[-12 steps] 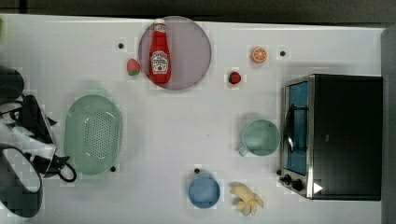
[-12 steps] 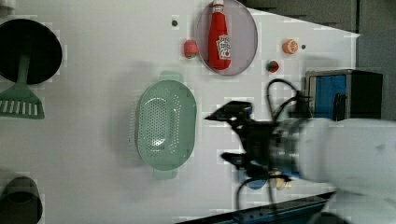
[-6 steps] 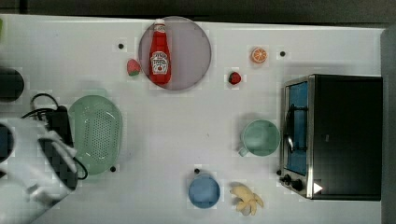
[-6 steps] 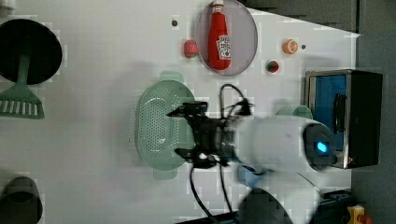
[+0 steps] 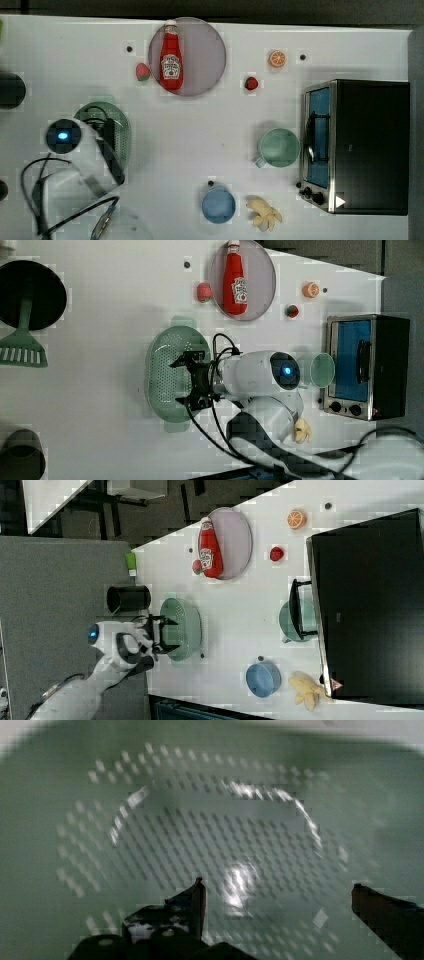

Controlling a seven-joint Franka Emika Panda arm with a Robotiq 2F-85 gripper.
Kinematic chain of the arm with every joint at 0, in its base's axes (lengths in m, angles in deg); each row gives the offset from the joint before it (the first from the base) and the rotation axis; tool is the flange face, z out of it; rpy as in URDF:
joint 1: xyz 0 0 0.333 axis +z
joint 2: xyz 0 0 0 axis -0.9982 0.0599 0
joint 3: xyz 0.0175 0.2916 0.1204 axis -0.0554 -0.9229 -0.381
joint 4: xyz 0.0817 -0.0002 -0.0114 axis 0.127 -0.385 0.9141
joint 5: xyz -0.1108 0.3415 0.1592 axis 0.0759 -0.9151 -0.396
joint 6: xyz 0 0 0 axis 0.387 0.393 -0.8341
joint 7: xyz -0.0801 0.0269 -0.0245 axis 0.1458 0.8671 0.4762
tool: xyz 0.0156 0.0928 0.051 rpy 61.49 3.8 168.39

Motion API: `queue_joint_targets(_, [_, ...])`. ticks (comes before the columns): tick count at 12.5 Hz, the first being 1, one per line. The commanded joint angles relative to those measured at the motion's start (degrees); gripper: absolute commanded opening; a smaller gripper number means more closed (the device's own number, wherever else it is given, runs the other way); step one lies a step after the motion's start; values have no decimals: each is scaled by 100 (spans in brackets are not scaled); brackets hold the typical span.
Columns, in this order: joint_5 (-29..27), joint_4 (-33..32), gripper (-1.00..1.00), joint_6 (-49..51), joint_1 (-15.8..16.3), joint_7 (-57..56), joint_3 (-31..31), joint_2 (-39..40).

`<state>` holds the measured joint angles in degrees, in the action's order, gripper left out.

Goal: Drag strainer left to right.

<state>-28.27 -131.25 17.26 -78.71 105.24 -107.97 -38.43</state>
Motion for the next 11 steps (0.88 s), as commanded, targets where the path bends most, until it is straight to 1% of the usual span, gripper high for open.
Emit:
queue_joint_targets(1, [-134, 269, 100, -438, 468, 247, 386, 235])
queue_joint_targets(3, [-134, 275, 100, -546, 818, 247, 773, 386])
queue_joint_targets(5, [-134, 250, 100, -533, 1007, 247, 1088, 393])
queue_joint_targets(8, [-134, 205, 100, -498, 1011, 198, 1301, 370])
queue_joint_targets(11, [-134, 71, 100, -463, 948, 165, 1437, 251])
